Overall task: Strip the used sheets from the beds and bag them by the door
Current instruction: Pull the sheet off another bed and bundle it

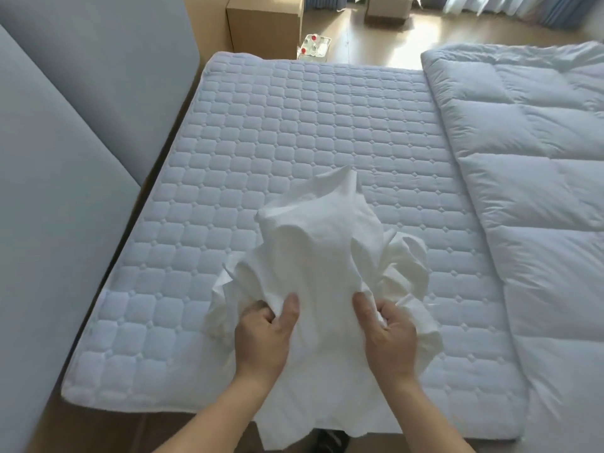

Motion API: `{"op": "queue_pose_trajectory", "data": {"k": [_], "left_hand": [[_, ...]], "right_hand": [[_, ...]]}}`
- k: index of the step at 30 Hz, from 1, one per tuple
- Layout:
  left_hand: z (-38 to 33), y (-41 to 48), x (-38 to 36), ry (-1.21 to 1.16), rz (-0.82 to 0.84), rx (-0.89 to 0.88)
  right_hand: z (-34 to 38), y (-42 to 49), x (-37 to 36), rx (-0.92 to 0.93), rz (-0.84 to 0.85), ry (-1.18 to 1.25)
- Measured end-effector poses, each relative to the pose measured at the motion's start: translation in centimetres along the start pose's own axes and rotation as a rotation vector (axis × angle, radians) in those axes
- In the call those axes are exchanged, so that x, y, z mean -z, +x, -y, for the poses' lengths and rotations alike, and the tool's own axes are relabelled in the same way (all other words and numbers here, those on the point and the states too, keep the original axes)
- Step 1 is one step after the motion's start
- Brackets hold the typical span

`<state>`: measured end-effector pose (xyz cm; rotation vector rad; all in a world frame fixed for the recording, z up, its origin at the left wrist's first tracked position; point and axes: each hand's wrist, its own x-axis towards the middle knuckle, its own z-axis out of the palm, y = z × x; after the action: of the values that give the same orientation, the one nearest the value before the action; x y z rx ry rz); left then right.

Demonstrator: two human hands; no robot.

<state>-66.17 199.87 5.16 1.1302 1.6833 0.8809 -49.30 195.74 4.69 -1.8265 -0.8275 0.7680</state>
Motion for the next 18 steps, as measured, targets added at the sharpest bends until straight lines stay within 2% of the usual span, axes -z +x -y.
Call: {"op": "queue_pose_trajectory", "data": {"k": [2,4,6,7,9,10,12,16,18], "left_hand": [[2.0,-1.8,1.0,0.031,0.040,-0.019],[3.4,-3.0,1.7,0.165,0.051,-0.040],[3.3,-3.3,2.3,0.370,-0.061,-0.122],[2.5,-3.1,2.4,0.451,-0.127,-0.234],[0.7,-2.2,1.9,0.505,-0.148,-0.591],[-0.7,-1.5,1.2,0.536,-0.113,-0.755],[-2.9,0.1,-0.9,0.627,0.008,-0.894],[-2.3,2.0,-3.9,1.012,0.422,-0.589],[-0.1,2.2,-3.9,1.120,0.480,-0.508]], "right_hand": [[-1.5,-2.3,0.4,-0.091,0.000,-0.168],[-2.6,-4.2,0.8,-0.201,0.051,-0.348],[-3.4,-5.3,1.0,-0.197,0.051,-0.499],[-3.7,-5.4,1.1,-0.131,0.016,-0.534],[-4.1,-5.4,1.4,0.056,-0.054,-0.562],[-4.2,-5.3,1.6,0.143,-0.075,-0.579],[-4.2,-5.1,1.7,0.239,-0.071,-0.607],[-3.6,-4.4,2.2,0.270,-0.099,-0.511],[-2.2,-3.2,2.4,0.366,-0.142,-0.414]]}}
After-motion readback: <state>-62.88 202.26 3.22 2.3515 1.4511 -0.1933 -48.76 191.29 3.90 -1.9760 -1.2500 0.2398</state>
